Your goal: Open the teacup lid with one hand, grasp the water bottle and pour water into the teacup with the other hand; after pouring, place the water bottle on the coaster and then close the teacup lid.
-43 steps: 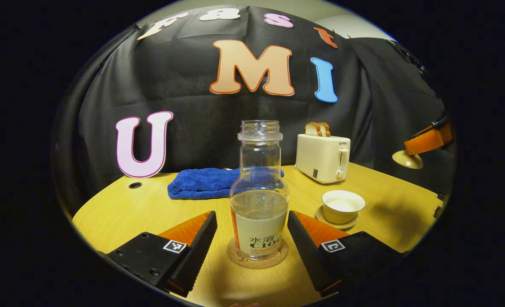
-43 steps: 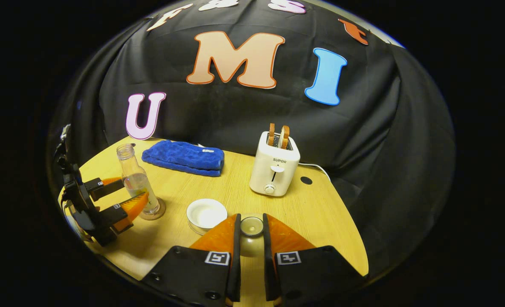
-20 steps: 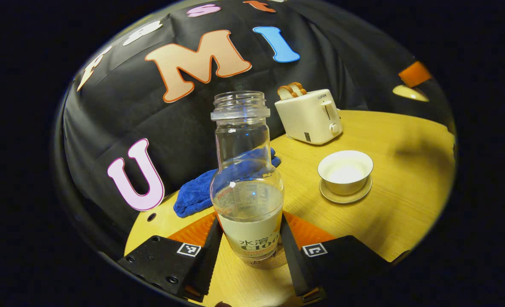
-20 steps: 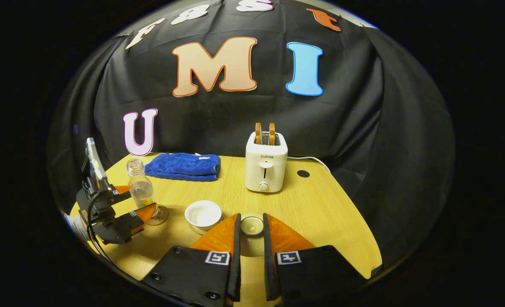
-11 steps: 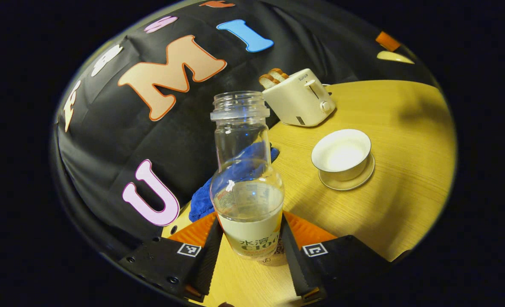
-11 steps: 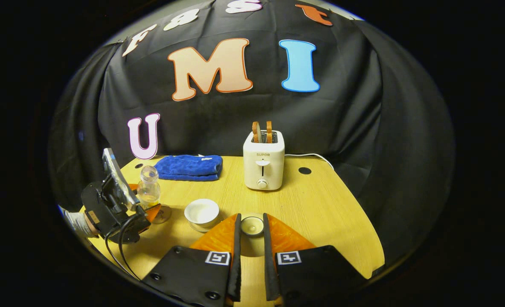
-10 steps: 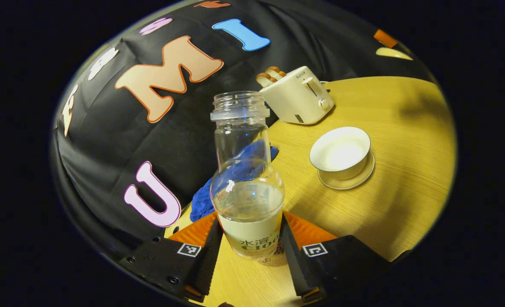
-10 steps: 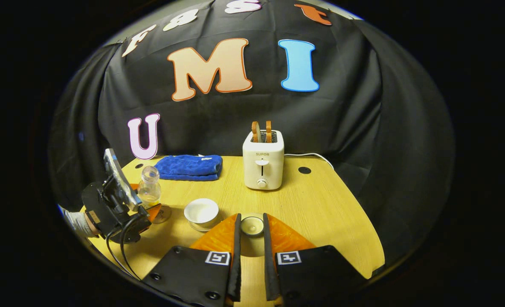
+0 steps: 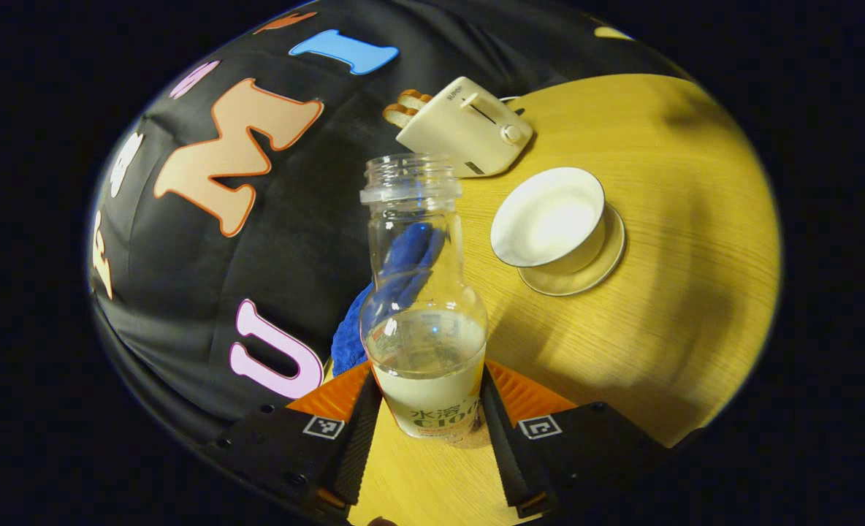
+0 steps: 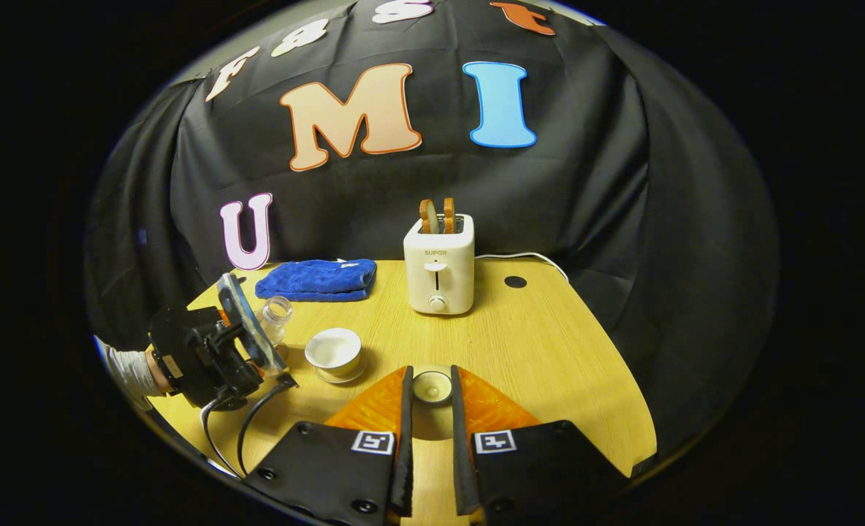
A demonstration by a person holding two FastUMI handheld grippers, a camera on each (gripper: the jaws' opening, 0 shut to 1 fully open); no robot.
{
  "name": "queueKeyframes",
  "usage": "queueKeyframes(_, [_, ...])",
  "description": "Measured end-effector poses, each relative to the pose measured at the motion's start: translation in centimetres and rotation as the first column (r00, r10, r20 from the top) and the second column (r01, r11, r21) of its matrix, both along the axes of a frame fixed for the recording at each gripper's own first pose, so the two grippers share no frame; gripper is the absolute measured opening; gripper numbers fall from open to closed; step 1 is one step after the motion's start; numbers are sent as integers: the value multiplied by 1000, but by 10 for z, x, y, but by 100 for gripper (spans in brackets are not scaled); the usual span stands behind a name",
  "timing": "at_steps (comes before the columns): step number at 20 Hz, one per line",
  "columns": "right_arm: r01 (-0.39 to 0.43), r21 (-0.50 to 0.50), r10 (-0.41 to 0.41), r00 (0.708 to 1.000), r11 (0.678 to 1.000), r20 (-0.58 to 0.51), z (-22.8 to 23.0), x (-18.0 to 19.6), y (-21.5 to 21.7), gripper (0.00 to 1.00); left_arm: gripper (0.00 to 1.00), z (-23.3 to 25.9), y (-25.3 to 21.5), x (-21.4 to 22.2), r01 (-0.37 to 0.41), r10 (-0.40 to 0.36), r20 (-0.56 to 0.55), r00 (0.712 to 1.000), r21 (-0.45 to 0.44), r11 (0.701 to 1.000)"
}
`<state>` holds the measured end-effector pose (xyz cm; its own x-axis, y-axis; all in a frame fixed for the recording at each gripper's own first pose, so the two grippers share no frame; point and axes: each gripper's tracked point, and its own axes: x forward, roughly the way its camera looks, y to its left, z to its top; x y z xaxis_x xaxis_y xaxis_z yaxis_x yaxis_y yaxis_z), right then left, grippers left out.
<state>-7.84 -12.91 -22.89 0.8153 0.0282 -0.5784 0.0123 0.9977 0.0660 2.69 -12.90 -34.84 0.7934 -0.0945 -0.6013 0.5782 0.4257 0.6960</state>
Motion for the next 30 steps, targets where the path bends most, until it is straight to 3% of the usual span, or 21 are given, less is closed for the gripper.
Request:
queueKeyframes(6, [7,30,-7,1000,1000,0,-5,-7,-12,25,71,-6,7,1,21,-15,-37,999,169,985])
queueKeyframes(11, [9,45,-9,1000,999,1,-9,-11,-22,26,71,-6,12,6,74,-57,-61,997,340,938])
queueKeyframes(18, [12,66,-12,1000,998,7,-12,-17,-32,25,71,0,17,3,140,-81,-139,987,501,854])
queueKeyframes(24, [-8,75,8,1000,997,11,-16,-17,-28,26,70,14,15,5,199,-116,-176,978,587,785])
queueKeyframes(30, [-25,87,24,1000,996,10,-19,-19,-24,26,71,27,15,16,255,-155,-205,966,683,685])
